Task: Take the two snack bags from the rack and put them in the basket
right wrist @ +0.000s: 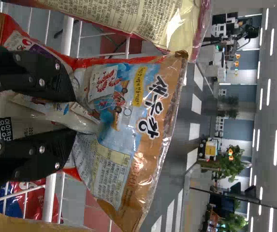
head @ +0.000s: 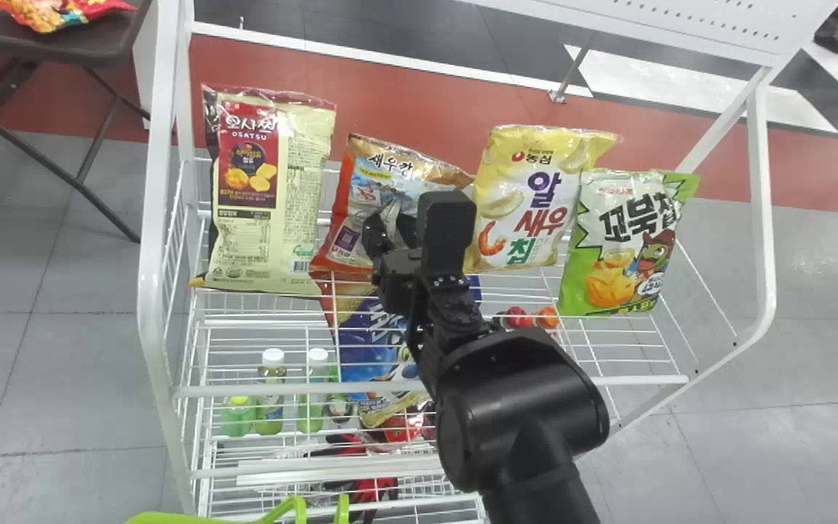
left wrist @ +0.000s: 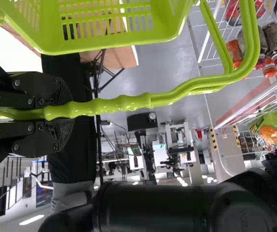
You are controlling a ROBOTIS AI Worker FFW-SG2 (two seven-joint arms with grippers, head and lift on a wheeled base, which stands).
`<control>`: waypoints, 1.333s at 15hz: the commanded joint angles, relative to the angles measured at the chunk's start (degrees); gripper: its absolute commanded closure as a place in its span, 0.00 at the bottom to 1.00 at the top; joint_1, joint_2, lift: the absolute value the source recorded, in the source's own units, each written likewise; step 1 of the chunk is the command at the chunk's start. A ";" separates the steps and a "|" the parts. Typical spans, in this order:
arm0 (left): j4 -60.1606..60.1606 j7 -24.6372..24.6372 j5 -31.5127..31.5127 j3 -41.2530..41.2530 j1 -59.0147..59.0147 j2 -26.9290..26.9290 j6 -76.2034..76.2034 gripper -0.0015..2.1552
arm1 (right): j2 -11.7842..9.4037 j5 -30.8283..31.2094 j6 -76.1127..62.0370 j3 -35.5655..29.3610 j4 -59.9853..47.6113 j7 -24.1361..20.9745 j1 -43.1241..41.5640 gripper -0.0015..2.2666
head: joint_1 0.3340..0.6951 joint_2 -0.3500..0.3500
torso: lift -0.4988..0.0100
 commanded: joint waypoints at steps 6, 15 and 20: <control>-1.76 -0.54 -0.28 0.07 2.31 0.26 -0.29 0.76 | -0.46 -1.77 -3.46 -2.52 -5.28 5.40 4.58 0.99 | 1.00 0.00 | 0.96; -4.48 -0.98 -0.37 -0.19 3.89 0.35 -0.47 0.76 | -2.05 -5.29 -3.46 -9.55 -26.90 7.42 22.95 0.99 | 1.00 0.00 | 0.96; -6.06 -0.19 -0.37 -0.37 3.28 0.00 -0.47 0.76 | -3.45 -10.74 7.44 -13.68 -39.55 10.68 32.53 0.99 | 1.00 0.00 | 0.96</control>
